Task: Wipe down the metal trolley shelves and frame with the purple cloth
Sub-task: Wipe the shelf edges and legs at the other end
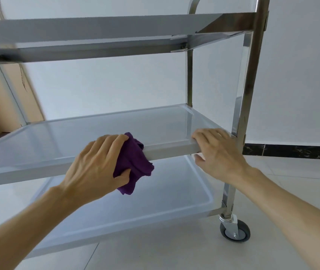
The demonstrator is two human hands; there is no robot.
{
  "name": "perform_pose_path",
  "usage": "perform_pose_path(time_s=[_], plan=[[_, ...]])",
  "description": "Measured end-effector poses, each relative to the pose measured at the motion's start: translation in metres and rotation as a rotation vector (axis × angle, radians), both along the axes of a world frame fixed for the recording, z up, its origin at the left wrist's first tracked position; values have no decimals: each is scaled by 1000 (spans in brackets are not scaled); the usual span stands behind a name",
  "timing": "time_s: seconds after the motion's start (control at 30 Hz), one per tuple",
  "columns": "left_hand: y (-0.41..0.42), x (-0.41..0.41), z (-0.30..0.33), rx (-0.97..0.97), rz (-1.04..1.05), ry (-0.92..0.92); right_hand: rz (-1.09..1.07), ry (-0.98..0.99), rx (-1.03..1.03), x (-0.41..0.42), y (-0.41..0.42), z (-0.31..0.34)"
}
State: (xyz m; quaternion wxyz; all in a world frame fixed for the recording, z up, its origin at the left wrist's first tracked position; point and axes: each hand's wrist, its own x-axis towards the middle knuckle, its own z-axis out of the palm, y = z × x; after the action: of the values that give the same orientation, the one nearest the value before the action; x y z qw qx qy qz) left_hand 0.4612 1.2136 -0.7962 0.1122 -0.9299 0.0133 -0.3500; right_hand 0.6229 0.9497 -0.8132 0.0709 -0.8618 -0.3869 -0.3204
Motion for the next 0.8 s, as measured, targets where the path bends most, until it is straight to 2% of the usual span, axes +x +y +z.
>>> perform_pose_path(time_s=[0.17, 0.33, 0.5, 0.7, 0.8], plan=[[-38, 26, -3, 65, 12, 28, 31, -13, -143, -17, 64, 6], [-60, 52, -3, 105, 39, 37, 70, -21, -102, -16, 74, 7], [-21, 33, -7, 174, 2, -3, 117, -30, -28, -8, 60, 3], [59, -27, -7, 216, 146, 36, 183, -26, 49, -1, 49, 1], [75, -40, -4, 172, 182, 76, 184, 0, 34, 0, 41, 2]])
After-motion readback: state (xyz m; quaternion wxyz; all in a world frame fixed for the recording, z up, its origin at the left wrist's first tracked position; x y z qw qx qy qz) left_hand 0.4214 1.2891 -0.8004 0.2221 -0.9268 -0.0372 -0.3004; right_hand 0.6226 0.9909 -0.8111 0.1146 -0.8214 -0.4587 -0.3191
